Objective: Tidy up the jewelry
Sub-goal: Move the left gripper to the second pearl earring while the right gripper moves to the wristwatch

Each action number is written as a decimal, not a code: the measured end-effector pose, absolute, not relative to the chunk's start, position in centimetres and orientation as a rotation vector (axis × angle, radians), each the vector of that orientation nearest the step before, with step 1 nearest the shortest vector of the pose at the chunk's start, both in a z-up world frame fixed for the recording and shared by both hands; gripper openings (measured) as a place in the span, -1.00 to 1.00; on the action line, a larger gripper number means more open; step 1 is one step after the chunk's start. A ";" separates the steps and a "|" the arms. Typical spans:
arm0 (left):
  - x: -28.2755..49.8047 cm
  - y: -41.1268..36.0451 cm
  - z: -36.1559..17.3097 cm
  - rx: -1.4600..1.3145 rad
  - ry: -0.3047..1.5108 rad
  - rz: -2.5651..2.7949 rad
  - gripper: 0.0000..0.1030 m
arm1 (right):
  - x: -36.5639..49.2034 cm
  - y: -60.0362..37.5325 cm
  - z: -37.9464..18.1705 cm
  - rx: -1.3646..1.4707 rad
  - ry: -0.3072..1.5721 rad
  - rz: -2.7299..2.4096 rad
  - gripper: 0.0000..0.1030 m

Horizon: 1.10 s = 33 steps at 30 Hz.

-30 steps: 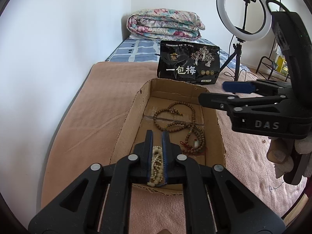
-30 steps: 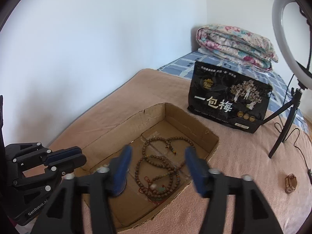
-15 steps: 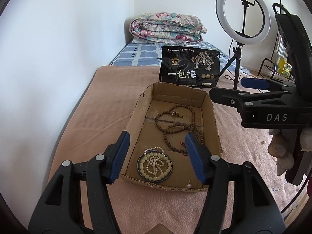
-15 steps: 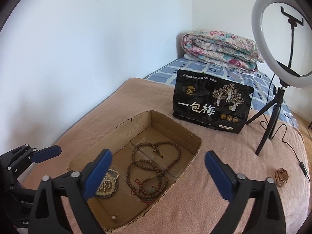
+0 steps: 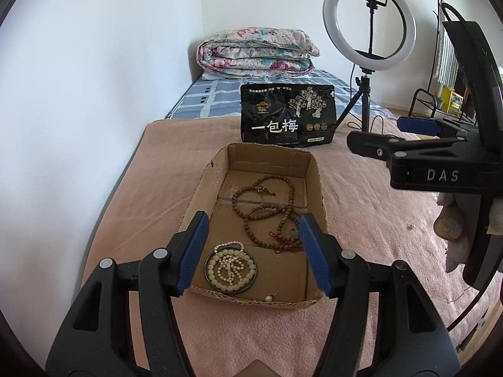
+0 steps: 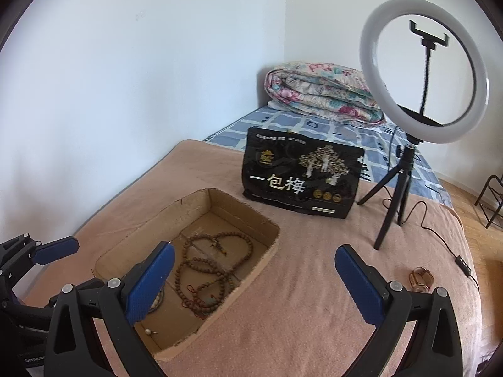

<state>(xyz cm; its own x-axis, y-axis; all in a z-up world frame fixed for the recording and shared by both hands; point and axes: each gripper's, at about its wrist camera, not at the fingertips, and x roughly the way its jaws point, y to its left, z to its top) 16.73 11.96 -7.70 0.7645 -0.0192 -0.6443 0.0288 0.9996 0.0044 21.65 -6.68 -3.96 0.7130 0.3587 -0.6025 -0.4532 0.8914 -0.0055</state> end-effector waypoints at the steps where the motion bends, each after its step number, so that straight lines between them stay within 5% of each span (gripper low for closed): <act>1: 16.7 11.6 -7.6 0.015 0.698 -0.031 0.39 | 21.7 -7.2 -3.9 -0.152 0.632 0.446 0.99; 13: 16.8 6.6 -6.6 0.058 0.684 -0.132 0.41 | 22.2 -15.1 -3.3 -0.109 0.620 0.350 0.99; 16: 17.0 5.3 -6.5 0.059 0.685 -0.156 0.66 | 22.4 -17.4 -3.3 -0.109 0.617 0.315 0.99; 33: 18.3 -4.7 -9.6 0.130 0.705 -0.370 0.66 | 24.6 -31.2 -6.2 -0.122 0.655 0.144 0.99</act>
<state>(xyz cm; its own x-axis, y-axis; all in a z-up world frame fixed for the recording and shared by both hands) 18.29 -4.72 -9.60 0.7001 -0.2874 -0.6536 0.3745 0.9272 -0.0066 24.59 -31.24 -6.16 0.7833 0.0949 -0.6143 -0.1721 0.9828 -0.0676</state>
